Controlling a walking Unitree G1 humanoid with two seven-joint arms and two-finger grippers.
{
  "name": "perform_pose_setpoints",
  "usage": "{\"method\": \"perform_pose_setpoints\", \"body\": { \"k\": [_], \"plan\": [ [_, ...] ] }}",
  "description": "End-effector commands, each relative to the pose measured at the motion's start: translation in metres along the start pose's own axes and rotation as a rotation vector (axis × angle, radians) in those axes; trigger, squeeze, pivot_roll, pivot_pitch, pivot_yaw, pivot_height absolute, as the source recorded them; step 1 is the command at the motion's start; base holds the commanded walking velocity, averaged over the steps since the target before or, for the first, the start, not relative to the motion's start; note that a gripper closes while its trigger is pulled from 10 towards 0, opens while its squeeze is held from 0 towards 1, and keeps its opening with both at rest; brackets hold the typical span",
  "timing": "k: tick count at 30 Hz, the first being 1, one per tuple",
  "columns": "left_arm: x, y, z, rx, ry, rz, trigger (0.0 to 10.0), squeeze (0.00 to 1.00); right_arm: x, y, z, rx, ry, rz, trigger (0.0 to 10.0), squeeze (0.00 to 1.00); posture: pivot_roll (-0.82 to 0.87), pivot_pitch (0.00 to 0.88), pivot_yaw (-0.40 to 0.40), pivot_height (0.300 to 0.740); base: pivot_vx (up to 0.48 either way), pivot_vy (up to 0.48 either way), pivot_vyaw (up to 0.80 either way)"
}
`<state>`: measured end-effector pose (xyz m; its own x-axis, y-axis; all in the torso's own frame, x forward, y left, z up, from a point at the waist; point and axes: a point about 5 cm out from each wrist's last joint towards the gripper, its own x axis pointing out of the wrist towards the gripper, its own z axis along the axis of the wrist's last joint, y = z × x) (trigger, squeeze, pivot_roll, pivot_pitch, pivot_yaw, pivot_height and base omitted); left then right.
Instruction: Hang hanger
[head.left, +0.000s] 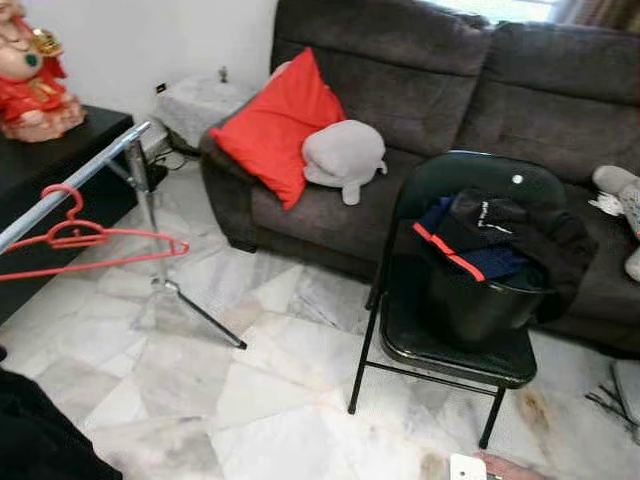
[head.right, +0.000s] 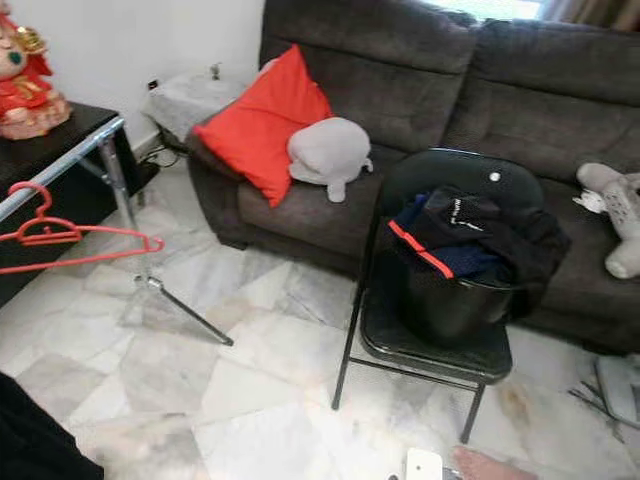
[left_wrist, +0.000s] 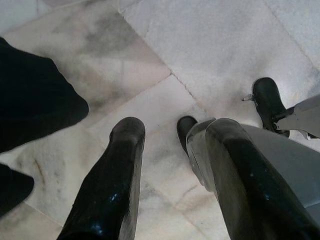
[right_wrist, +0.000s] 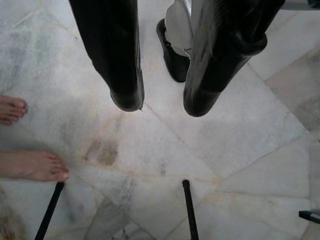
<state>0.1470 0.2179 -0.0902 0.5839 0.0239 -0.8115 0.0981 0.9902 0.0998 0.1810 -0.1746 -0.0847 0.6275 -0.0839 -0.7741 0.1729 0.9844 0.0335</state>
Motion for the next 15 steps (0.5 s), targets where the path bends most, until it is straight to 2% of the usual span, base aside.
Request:
{"method": "perform_pose_setpoints", "body": {
  "k": [1, 15],
  "plan": [
    [-0.0016, -0.0004, -0.007, 0.019, 0.03, -0.008, 10.0, 0.0, -0.0001, -0.0013, -0.0004, -0.006, 0.004, -0.004, 10.0, 0.0, 0.08, 0.073, -0.021, 0.74, 0.0, -0.33, -0.79],
    [-0.0019, -0.0003, -0.0083, 0.005, 0.035, -0.001, 10.0, 0.0, -0.0001, -0.0012, -0.0006, -0.008, 0.003, -0.003, 10.0, 0.0, 0.08, 0.071, -0.022, 0.74, 0.0, -0.017, -0.79]
  ]
}}
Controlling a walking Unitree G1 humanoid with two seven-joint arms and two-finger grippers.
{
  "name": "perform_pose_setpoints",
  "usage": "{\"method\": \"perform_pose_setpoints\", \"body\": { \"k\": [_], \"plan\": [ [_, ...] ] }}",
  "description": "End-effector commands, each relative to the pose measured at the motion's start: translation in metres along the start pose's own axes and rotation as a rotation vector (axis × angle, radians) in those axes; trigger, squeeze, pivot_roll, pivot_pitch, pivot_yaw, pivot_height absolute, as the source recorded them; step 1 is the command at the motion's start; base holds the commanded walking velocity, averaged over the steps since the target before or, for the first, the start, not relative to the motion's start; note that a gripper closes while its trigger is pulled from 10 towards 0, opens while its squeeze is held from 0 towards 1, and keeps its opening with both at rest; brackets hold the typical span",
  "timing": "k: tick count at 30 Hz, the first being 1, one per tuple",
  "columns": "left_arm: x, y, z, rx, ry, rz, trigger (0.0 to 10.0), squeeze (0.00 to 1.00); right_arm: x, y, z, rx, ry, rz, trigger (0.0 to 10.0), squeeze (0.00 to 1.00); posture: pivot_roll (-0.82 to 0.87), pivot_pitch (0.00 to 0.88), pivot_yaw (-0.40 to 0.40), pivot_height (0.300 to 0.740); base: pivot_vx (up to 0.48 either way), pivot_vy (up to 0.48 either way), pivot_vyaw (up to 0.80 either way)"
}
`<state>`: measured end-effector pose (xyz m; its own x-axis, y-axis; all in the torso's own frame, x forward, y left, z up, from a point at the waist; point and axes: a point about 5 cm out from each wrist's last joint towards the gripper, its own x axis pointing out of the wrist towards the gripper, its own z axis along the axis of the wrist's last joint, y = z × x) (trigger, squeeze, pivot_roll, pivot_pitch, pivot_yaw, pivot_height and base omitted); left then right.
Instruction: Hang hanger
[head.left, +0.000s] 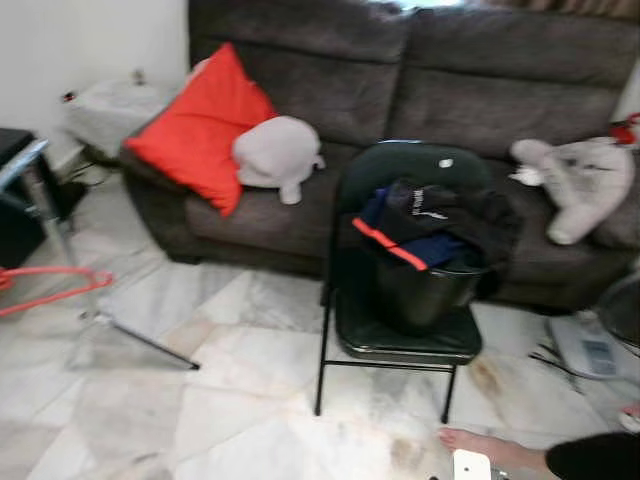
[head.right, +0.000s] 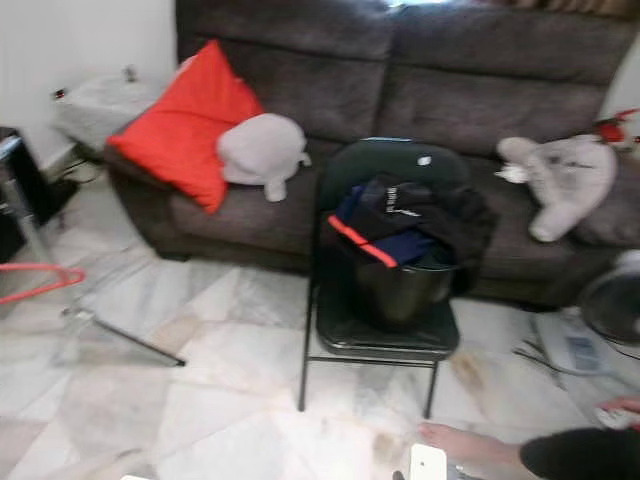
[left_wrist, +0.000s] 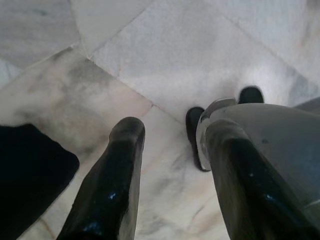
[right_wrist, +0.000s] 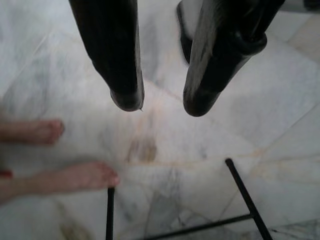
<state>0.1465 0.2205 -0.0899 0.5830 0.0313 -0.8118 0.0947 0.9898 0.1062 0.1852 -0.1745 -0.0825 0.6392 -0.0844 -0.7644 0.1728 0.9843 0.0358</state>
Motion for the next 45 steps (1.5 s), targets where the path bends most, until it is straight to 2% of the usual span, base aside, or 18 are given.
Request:
{"method": "perform_pose_setpoints", "body": {
  "k": [1, 7, 11, 14, 18, 26, 29, 30, 31, 35, 37, 38, 39, 40, 41, 42, 44, 45],
  "plan": [
    [-0.001, -0.003, -0.008, 0.004, 0.033, -0.008, 10.0, 0.0, -0.001, -0.002, -0.005, -0.009, 0.019, -0.005, 10.0, 0.0, 0.08, 0.071, -0.022, 0.74, 0.0, 0.0, -0.79],
    [-0.001, -0.003, -0.008, 0.002, 0.031, -0.004, 10.0, 0.0, -0.001, -0.002, -0.004, -0.013, 0.014, -0.003, 10.0, 0.0, 0.08, 0.07, -0.022, 0.74, 0.0, 0.0, -0.73],
    [-0.002, -0.002, -0.007, -0.008, 0.013, 0.007, 10.0, 0.0, -0.001, -0.001, -0.003, -0.017, 0.006, 0.004, 10.0, 0.0, 0.09, 0.069, -0.02, 0.74, 0.0, 0.0, 0.0],
    [-0.004, 0.0, -0.003, -0.1, -0.075, 0.066, 10.0, 0.0, -0.001, 0.0, -0.003, -0.017, 0.001, 0.007, 10.0, 0.0, 0.08, 0.068, -0.018, 0.74, 0.0, 0.0, 0.0],
    [-0.006, 0.002, 0.001, -0.124, -0.153, 0.11, 10.0, 0.0, -0.001, 0.0, -0.003, -0.018, -0.001, 0.008, 10.0, 0.0, 0.08, 0.061, -0.018, 0.74, 0.0, 0.0, 0.0],
    [-0.005, 0.001, 0.0, -0.088, -0.14, 0.076, 10.0, 0.0, -0.001, 0.001, -0.003, -0.018, -0.007, 0.01, 10.0, 0.0, 0.07, 0.04, -0.011, 0.74, 0.0, 0.0, 0.0],
    [-0.006, 0.001, 0.001, -0.029, -0.151, 0.069, 10.0, 0.0, -0.001, 0.001, -0.003, -0.022, -0.012, 0.012, 10.0, 0.0, 0.06, 0.032, -0.011, 0.74, 0.0, 0.0, 0.0],
    [-0.007, 0.0, 0.002, -0.073, -0.191, 0.087, 10.0, 0.0, -0.001, -0.001, -0.001, -0.028, -0.019, 0.01, 10.0, 0.0, 0.06, 0.029, -0.016, 0.74, 0.0, 0.0, 0.0],
    [-0.009, 0.0, 0.006, -0.083, -0.243, 0.105, 10.0, 0.0, -0.001, -0.004, 0.0, -0.03, -0.026, 0.006, 10.0, 0.0, 0.07, 0.027, -0.02, 0.74, 0.0, 0.0, 0.0],
    [-0.011, -0.002, 0.012, -0.065, -0.311, 0.098, 10.0, 0.0, 0.0, -0.005, 0.003, -0.044, -0.034, 0.009, 10.0, 0.0, 0.08, 0.022, -0.026, 0.74, 0.0, 0.0, 0.0],
    [-0.012, -0.004, 0.019, 0.07, -0.36, 0.065, 10.0, 0.0, 0.001, -0.004, 0.008, -0.042, -0.048, 0.011, 10.0, 0.0, 0.08, 0.009, -0.023, 0.74, 0.0, 0.0, 0.0],
    [-0.012, -0.004, 0.019, 0.07, -0.36, 0.065, 10.0, 0.0, 0.001, -0.004, 0.008, -0.042, -0.048, 0.011, 10.0, 0.0, 0.08, 0.009, -0.023, 0.74, 0.0, 0.0, 0.0],
    [-0.01, 0.012, 0.075, 0.15, -0.541, 0.039, 10.0, 0.0, 0.001, -0.003, 0.009, -0.044, -0.053, 0.014, 10.0, 0.0, 0.07, 0.003, -0.022, 0.74, 0.0, 0.0, 0.0],
    [-0.012, 0.016, 0.092, 0.217, -0.592, 0.022, 10.0, 0.0, 0.001, -0.003, 0.01, -0.043, -0.056, 0.015, 10.0, 0.0, 0.07, 0.003, -0.022, 0.74, 0.0, 0.0, 0.0],
    [-0.014, 0.017, 0.101, 0.282, -0.622, 0.003, 10.0, 0.0, 0.001, -0.002, 0.01, -0.042, -0.059, 0.015, 10.0, 0.0, 0.07, 0.003, -0.022, 0.74, 0.0, 0.0, 0.0],
    [-0.016, 0.015, 0.099, 0.388, -0.627, -0.032, 10.0, 0.0, 0.001, -0.002, 0.011, -0.042, -0.061, 0.017, 10.0, 0.0, 0.06, 0.0, -0.02, 0.74, 0.0, 0.0, 0.0],
    [-0.019, 0.013, 0.096, 0.441, -0.637, -0.054, 10.0, 0.0, 0.001, -0.001, 0.011, -0.045, -0.062, 0.019, 10.0, 0.0, 0.06, 0.0, -0.02, 0.74, 0.0, 0.0, 0.0],
    [-0.023, 0.012, 0.092, 0.493, -0.66, -0.07, 10.0, 0.0, 0.001, -0.002, 0.009, -0.048, -0.06, 0.02, 10.0, 0.0, 0.07, 0.0, -0.022, 0.74, 0.0, 0.0, 0.0]
  ]
}}
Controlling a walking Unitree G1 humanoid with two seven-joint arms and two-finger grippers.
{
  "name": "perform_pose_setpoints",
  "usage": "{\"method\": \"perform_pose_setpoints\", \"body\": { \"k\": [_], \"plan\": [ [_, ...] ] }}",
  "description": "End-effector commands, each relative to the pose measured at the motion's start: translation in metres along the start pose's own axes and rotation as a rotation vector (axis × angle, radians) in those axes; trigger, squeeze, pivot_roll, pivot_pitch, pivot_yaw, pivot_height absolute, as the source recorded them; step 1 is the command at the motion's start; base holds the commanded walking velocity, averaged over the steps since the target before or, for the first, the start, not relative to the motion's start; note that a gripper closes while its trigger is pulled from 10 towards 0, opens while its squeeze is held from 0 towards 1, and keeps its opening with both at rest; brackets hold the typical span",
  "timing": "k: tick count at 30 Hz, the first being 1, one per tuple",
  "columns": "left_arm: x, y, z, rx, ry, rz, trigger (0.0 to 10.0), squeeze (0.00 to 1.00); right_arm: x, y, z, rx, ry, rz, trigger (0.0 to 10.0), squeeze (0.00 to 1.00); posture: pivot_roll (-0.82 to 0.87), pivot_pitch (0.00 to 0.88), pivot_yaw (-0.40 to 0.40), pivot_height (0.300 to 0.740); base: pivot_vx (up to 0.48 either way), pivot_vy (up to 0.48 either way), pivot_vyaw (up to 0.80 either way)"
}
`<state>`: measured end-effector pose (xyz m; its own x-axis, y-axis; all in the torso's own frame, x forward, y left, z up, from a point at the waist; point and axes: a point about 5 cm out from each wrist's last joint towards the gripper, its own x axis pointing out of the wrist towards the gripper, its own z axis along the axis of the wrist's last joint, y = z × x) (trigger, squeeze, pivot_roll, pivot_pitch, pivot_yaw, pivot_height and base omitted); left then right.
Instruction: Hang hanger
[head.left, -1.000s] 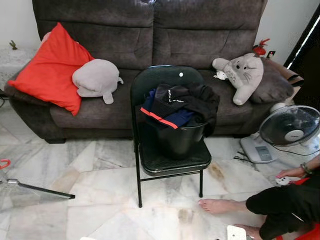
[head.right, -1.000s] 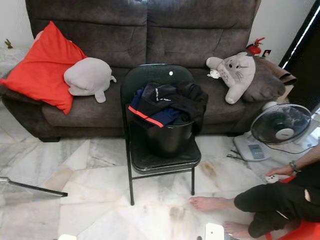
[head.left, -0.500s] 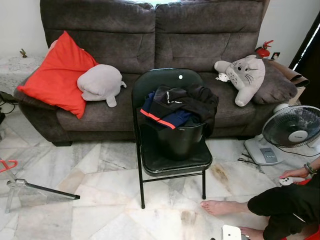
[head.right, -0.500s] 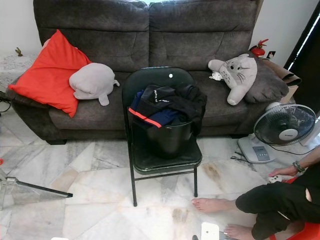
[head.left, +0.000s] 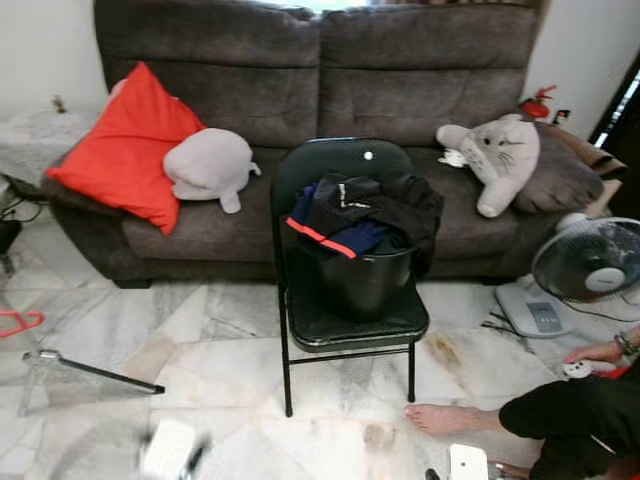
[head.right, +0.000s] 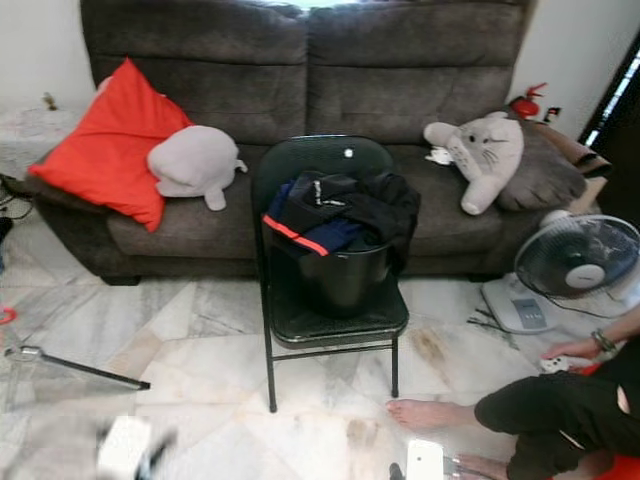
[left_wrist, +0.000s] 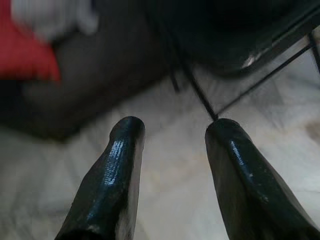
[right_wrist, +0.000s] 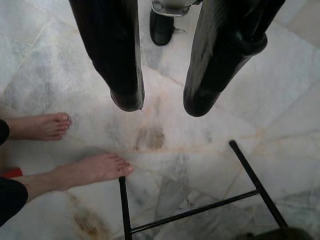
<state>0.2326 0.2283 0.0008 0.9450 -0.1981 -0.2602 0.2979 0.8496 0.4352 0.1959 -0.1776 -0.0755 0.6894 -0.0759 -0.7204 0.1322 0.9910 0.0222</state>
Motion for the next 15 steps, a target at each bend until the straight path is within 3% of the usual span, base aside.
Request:
{"method": "perform_pose_setpoints", "body": {
  "k": [1, 11, 15],
  "plan": [
    [-0.016, -0.023, -0.014, 0.035, 0.037, -0.107, 10.0, 0.0, -0.001, -0.001, -0.004, -0.008, 0.005, 0.003, 10.0, 0.0, 0.07, 0.0, -0.022, 0.74, 0.0, 0.0, 0.0],
    [-0.043, -0.021, -0.015, 0.155, -0.018, -0.173, 10.0, 0.0, -0.004, -0.004, -0.01, -0.021, 0.016, 0.001, 10.0, 0.0, 0.07, 0.0, -0.024, 0.74, 0.0, 0.0, 0.0],
    [-0.061, -0.003, -0.013, 0.184, -0.048, -0.136, 10.0, 0.0, -0.004, -0.005, -0.011, -0.026, 0.015, 0.001, 10.0, 0.0, 0.07, 0.0, -0.022, 0.74, 0.0, 0.0, 0.0]
  ]
}}
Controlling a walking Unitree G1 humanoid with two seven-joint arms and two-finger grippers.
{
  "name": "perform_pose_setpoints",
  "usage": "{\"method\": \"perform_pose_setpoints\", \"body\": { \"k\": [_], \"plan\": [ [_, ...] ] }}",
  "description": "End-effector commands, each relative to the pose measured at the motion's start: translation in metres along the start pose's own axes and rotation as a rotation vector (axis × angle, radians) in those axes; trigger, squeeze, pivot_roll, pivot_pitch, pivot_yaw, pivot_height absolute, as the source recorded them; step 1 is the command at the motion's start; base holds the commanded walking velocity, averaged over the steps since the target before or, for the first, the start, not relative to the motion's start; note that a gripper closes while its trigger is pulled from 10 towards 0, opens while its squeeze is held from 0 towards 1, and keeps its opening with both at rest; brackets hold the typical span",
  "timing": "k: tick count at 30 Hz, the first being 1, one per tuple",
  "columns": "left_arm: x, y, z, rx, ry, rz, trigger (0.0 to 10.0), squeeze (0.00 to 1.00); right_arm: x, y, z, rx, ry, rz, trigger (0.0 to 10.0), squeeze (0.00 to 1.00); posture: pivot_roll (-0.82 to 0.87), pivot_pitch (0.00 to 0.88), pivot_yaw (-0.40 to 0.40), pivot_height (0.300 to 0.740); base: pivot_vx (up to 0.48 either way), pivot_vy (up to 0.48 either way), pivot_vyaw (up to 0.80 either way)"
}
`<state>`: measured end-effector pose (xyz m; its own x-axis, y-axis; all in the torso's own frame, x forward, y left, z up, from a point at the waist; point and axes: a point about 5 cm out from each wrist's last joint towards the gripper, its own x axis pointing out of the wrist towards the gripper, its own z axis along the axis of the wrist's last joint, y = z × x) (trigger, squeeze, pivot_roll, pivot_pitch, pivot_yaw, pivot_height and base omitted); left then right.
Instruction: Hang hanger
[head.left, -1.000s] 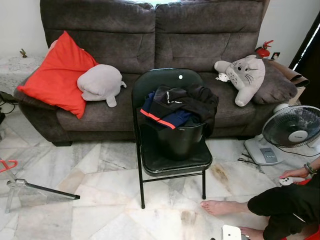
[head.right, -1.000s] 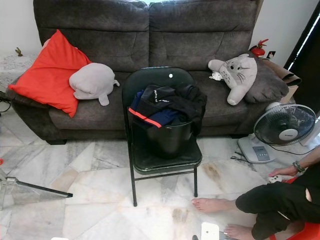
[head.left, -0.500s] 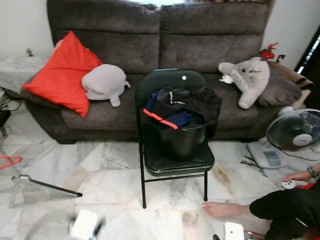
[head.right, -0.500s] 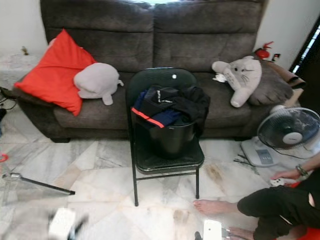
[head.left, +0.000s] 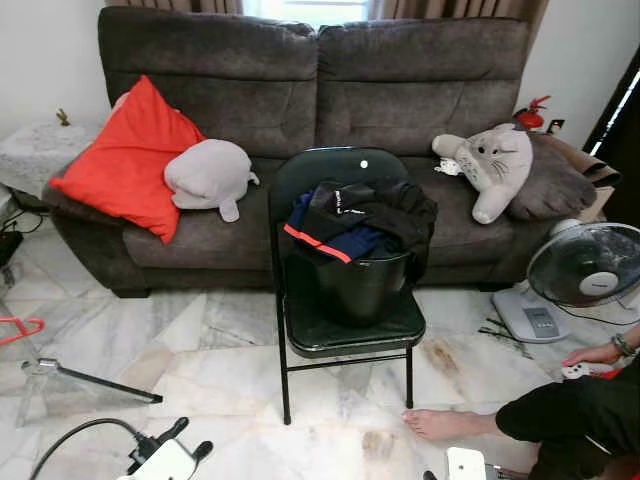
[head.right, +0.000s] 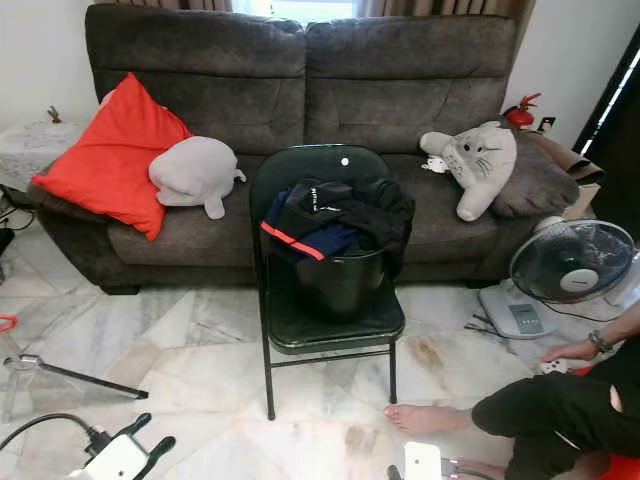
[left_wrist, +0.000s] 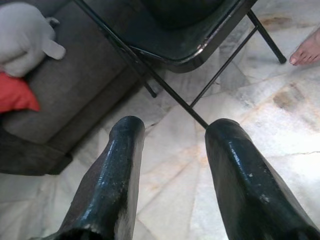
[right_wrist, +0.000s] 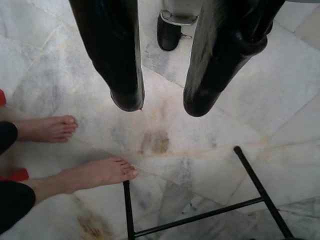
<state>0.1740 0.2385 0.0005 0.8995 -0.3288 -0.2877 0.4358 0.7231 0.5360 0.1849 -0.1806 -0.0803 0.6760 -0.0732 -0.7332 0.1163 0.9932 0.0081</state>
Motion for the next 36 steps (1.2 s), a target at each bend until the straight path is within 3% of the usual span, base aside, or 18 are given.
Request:
{"method": "perform_pose_setpoints", "body": {
  "k": [1, 4, 7, 10, 11, 18, 21, 25, 36],
  "plan": [
    [-0.006, 0.006, 0.0, 0.02, -0.004, -0.002, 10.0, 0.0, 0.0, 0.0, 0.0, -0.005, -0.004, 0.001, 10.0, 0.0, 0.08, 0.0, -0.023, 0.74, 0.0, 0.0, 0.0],
    [-0.01, 0.006, -0.002, 0.026, 0.012, -0.017, 10.0, 0.0, 0.0, 0.001, 0.001, -0.008, -0.005, 0.005, 10.0, 0.0, 0.09, 0.0, -0.025, 0.74, 0.0, 0.0, 0.0],
    [-0.01, 0.003, -0.013, -0.004, 0.104, -0.008, 10.0, 0.0, 0.001, 0.003, 0.002, -0.01, -0.006, 0.011, 10.0, 0.0, 0.09, 0.0, -0.027, 0.74, 0.0, 0.0, 0.0],
    [-0.007, -0.004, -0.031, -0.131, 0.246, 0.057, 10.0, 0.0, 0.001, 0.006, 0.004, -0.009, -0.011, 0.014, 10.0, 0.0, 0.08, 0.008, -0.028, 0.74, 0.0, 0.0, 0.0],
    [-0.004, -0.012, -0.04, -0.226, 0.32, 0.08, 10.0, 0.0, 0.002, 0.007, 0.006, -0.003, -0.017, 0.015, 10.0, 0.0, 0.08, 0.014, -0.026, 0.74, 0.0, 0.0, 0.0],
    [-0.005, -0.032, -0.061, -0.421, 0.534, 0.145, 10.0, 0.0, 0.002, 0.006, 0.007, 0.002, -0.021, 0.006, 10.0, 0.0, 0.08, 0.023, -0.026, 0.74, 0.0, 0.0, 0.0],
    [-0.013, -0.048, -0.069, -0.462, 0.637, 0.113, 10.0, 0.0, 0.002, 0.006, 0.005, -0.001, -0.02, 0.002, 10.0, 0.0, 0.04, 0.024, -0.013, 0.74, 0.0, 0.0, 0.0],
    [-0.01, -0.054, -0.067, -0.458, 0.637, 0.075, 10.0, 0.0, 0.001, 0.003, 0.004, 0.006, -0.021, -0.008, 10.0, 0.0, 0.06, 0.032, -0.016, 0.74, 0.0, 0.0, 0.0],
    [-0.009, -0.051, -0.071, -0.508, 0.683, 0.101, 10.0, 0.0, 0.0, 0.007, 0.001, -0.001, -0.003, 0.001, 10.0, 0.0, 0.07, 0.046, -0.02, 0.74, 0.0, 0.0, 0.0]
  ]
}}
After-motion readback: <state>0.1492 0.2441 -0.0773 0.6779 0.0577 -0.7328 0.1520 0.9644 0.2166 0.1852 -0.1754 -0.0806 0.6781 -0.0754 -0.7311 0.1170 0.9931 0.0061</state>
